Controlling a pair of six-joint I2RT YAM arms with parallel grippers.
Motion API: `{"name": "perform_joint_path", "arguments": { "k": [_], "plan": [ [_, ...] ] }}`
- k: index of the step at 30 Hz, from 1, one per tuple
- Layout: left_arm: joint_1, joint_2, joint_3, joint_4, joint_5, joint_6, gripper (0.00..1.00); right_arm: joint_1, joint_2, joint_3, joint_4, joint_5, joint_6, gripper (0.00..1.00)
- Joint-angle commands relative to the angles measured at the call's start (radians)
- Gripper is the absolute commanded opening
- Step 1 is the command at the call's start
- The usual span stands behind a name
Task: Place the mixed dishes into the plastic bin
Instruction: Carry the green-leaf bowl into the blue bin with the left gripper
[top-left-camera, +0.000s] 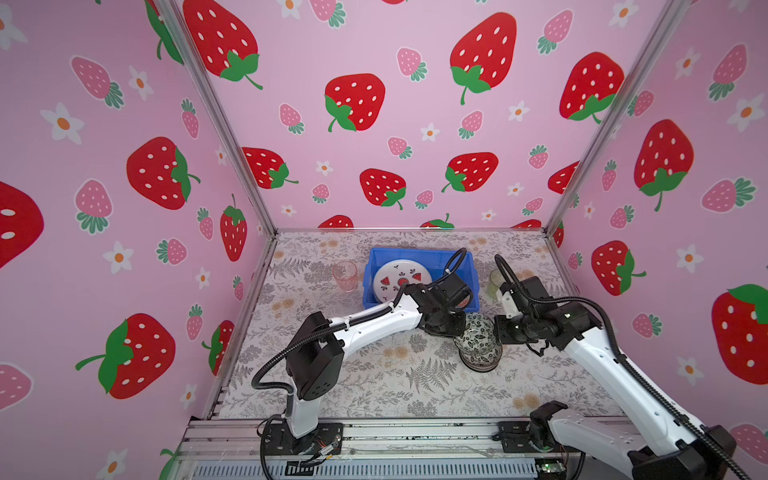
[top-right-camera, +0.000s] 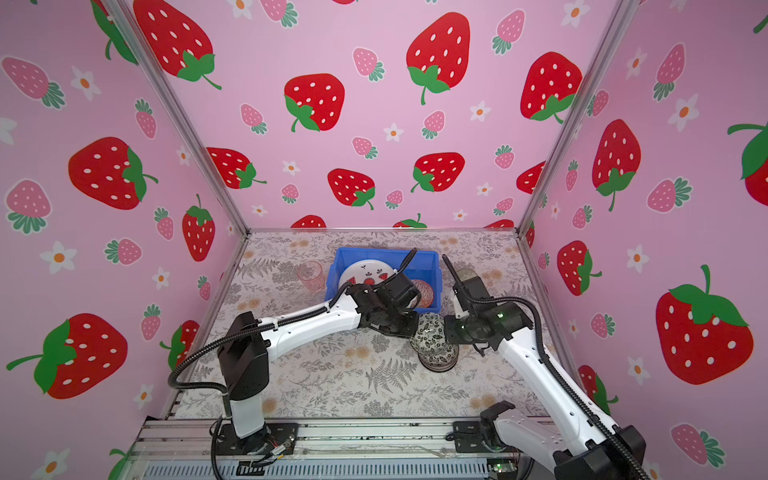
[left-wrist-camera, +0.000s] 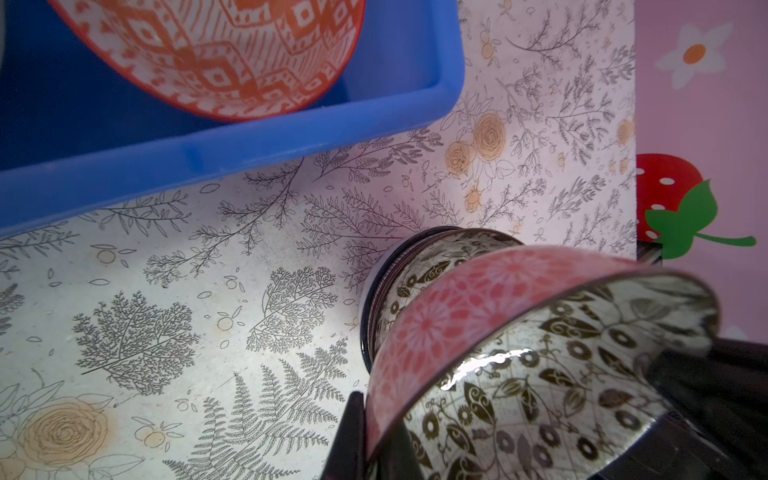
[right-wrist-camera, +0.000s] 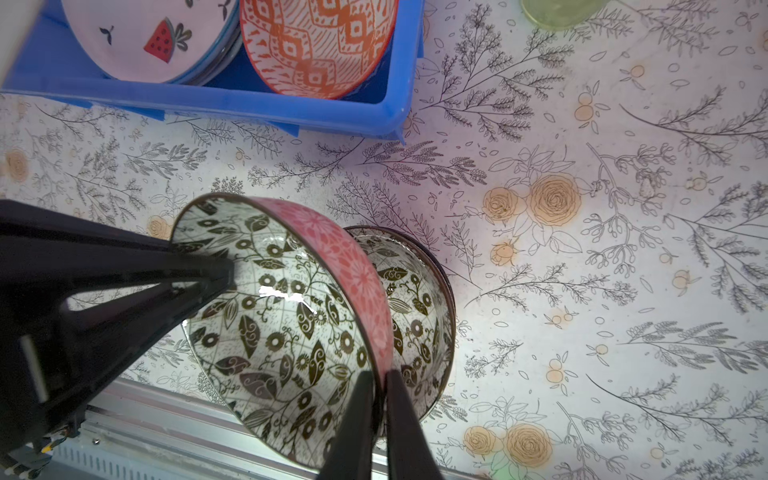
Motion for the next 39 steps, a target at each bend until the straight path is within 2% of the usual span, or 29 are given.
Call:
{"name": "perform_joint_path", "arguments": {
  "k": [1, 10, 16, 22, 30, 35, 39],
  "plan": [
    [-0.01, 0.008, 0.06, -0.012, 0.041, 0.04, 0.0, -0.006, -0.031, 0.027, 0.041, -0.017, 0.011, 0.17],
    [0.015, 0.011, 0.092, -0.052, 0.043, 0.075, 0.0, -0.015, -0.081, 0.016, 0.044, 0.01, 0.036, 0.36],
    [0.037, -0.003, 0.132, -0.088, 0.018, 0.1, 0.0, -0.046, -0.098, 0.04, 0.058, 0.02, 0.02, 0.44],
    [0.073, -0.008, 0.194, -0.139, -0.034, 0.114, 0.0, -0.124, -0.069, 0.064, 0.113, -0.036, -0.044, 0.46],
    [0.15, 0.024, 0.317, -0.206, -0.166, 0.11, 0.0, -0.225, 0.02, 0.08, 0.184, -0.175, -0.159, 0.46],
    [0.199, 0.101, 0.42, -0.246, -0.177, 0.113, 0.0, -0.255, 0.083, 0.084, 0.23, -0.239, -0.211, 0.46],
    [0.23, 0.181, 0.511, -0.274, -0.163, 0.12, 0.0, -0.26, 0.115, 0.088, 0.246, -0.237, -0.246, 0.49]
  ]
}}
